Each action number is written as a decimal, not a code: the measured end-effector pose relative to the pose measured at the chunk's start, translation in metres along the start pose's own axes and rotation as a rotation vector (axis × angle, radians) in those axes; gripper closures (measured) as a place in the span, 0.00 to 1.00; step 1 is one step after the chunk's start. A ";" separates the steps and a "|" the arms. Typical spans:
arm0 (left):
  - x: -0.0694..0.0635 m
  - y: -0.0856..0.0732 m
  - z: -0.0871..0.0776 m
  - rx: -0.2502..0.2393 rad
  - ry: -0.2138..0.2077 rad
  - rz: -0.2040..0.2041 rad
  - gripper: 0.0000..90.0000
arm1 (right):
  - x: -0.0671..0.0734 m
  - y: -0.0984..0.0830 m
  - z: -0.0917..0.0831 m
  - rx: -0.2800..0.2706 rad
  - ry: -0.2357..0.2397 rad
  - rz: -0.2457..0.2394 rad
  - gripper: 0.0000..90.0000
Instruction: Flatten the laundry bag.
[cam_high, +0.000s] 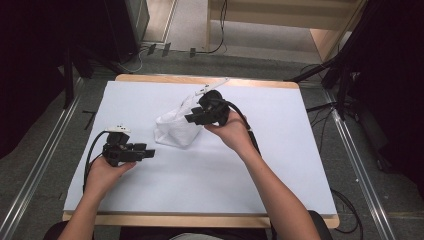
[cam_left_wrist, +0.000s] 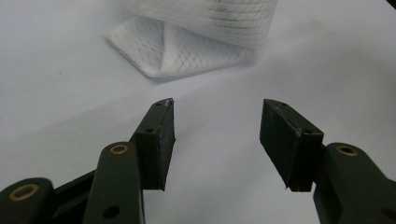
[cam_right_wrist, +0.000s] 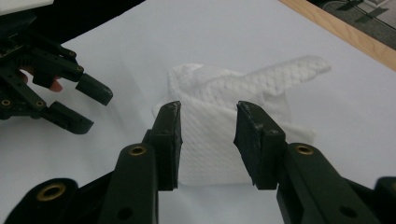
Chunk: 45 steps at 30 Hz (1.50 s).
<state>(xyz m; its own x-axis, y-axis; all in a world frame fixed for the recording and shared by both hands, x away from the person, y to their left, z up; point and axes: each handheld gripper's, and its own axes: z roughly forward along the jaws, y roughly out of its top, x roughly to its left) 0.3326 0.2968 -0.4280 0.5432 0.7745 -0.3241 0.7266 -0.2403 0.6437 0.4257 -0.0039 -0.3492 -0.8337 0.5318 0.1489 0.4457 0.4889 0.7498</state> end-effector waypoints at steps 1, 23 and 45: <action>0.000 -0.001 -0.001 -0.002 0.002 -0.002 0.51 | 0.001 0.006 0.008 0.005 0.005 -0.019 0.64; 0.005 0.028 0.026 -0.005 -0.009 -0.028 1.00 | -0.007 -0.013 0.063 0.179 0.017 -0.067 0.98; 0.015 0.032 0.067 0.053 0.031 -0.011 1.00 | -0.009 -0.047 0.032 0.132 -0.016 -0.031 0.99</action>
<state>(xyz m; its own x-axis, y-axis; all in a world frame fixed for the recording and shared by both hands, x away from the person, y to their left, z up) 0.3916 0.2615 -0.4587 0.5221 0.7949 -0.3091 0.7543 -0.2612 0.6024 0.4225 -0.0094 -0.4067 -0.8429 0.5255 0.1159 0.4598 0.5912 0.6626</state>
